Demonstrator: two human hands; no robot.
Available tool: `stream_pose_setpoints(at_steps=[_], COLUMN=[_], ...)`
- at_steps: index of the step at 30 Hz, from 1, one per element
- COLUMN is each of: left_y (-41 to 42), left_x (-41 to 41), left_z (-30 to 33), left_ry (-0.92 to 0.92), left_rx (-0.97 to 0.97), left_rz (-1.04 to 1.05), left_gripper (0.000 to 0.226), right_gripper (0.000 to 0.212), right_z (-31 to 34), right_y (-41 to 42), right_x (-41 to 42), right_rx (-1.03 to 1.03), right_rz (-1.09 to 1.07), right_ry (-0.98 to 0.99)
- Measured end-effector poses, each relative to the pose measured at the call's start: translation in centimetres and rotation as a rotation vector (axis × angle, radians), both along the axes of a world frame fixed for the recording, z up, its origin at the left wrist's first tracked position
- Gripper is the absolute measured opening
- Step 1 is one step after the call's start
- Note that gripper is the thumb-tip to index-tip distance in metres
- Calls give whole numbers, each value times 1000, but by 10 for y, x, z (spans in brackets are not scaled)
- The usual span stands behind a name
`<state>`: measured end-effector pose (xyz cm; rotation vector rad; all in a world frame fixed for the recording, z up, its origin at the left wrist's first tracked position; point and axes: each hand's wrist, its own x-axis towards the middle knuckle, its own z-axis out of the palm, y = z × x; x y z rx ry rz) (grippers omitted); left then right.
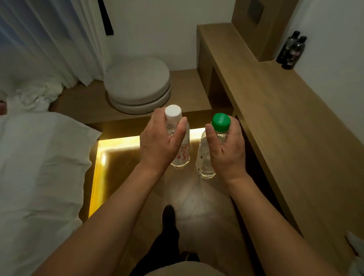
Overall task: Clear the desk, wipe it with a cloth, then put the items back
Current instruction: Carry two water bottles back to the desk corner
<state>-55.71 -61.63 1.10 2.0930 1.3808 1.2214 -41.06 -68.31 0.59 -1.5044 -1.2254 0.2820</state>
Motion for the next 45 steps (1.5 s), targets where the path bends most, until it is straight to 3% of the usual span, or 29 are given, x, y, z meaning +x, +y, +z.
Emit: stream_pose_setpoints(at_steps=[17, 30, 35, 40, 45], left_y=[309, 513, 573, 623, 672], left_x=[27, 101, 135, 167, 198], left_z=[3, -10, 1, 1, -4], left_ry=[-7, 2, 3, -5, -9], left_rx=[-10, -41, -31, -33, -66], left_rz=[-50, 14, 13, -27, -111], left_gripper=[49, 46, 46, 43, 44], right_gripper=[37, 39, 32, 43, 39], right_z=[0, -17, -11, -12, -20], right_y=[304, 511, 574, 615, 650], right_x=[28, 111, 147, 174, 198], right_rx=[-38, -47, -12, -31, -68], right_rz=[15, 58, 51, -13, -101], right_ry=[4, 101, 75, 99, 93])
